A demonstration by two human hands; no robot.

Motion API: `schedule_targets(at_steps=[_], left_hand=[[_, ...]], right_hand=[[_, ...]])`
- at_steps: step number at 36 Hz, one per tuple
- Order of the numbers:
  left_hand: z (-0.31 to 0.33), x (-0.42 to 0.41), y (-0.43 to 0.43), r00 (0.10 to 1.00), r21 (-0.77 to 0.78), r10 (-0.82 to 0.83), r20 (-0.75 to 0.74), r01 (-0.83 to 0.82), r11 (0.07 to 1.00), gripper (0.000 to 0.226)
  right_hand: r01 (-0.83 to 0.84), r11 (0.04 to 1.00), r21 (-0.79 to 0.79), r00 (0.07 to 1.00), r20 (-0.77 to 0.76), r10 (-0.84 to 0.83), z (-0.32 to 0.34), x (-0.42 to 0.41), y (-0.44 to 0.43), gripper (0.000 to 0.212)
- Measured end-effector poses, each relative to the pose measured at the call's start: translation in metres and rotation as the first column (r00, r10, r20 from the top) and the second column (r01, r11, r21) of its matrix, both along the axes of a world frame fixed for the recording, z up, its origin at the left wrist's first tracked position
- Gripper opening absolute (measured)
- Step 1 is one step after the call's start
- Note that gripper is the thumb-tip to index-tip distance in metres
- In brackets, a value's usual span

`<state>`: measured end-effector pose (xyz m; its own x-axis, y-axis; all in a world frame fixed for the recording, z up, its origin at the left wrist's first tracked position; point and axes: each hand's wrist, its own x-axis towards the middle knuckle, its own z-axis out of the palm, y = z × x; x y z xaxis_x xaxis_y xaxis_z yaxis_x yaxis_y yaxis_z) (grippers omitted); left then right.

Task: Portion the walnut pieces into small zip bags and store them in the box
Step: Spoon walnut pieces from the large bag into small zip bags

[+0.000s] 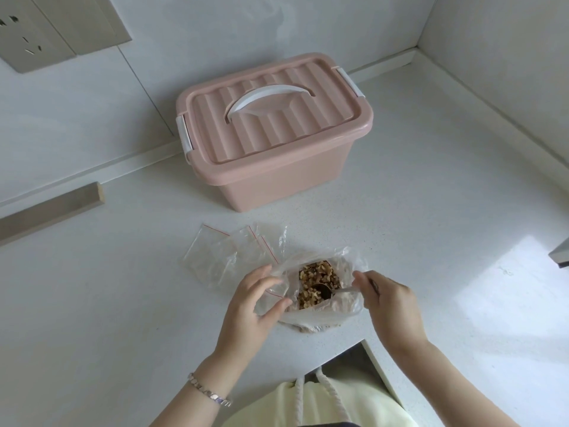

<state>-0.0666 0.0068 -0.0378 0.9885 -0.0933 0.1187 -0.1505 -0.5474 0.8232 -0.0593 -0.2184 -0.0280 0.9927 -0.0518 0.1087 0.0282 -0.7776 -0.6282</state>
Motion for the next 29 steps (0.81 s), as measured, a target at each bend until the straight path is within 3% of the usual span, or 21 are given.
schedule_targets(at_steps=[2,5,10,14,21,29], left_hand=[[-0.002,-0.001,0.001,1.000,0.004,-0.005,-0.015,0.005,1.000,0.015],[-0.002,-0.001,0.001,0.999,-0.002,0.006,-0.033,-0.006,1.000,0.016],[-0.002,0.001,0.002,0.998,-0.007,0.027,-0.062,-0.027,1.000,0.032],[0.000,0.002,0.003,0.995,-0.014,0.041,-0.089,-0.042,0.999,0.034],[0.011,0.003,-0.008,0.964,-0.130,0.084,-0.251,-0.119,0.984,0.071],[0.007,0.011,-0.017,0.937,-0.145,0.032,-0.349,-0.087,0.986,0.062]], right_hand=[[0.106,0.976,0.189,0.989,-0.122,-0.084,-0.004,-0.002,-0.001,0.030],[0.327,0.864,0.382,0.924,-0.319,-0.209,-0.010,-0.005,-0.004,0.030],[0.561,0.651,0.511,0.802,-0.529,-0.276,-0.017,-0.008,-0.012,0.034],[0.624,0.559,0.546,0.759,-0.592,-0.270,-0.016,-0.013,-0.017,0.034],[0.580,0.570,0.582,0.805,-0.517,-0.291,0.003,-0.008,-0.027,0.035],[0.428,0.658,0.620,0.902,-0.331,-0.276,0.053,0.012,-0.033,0.038]])
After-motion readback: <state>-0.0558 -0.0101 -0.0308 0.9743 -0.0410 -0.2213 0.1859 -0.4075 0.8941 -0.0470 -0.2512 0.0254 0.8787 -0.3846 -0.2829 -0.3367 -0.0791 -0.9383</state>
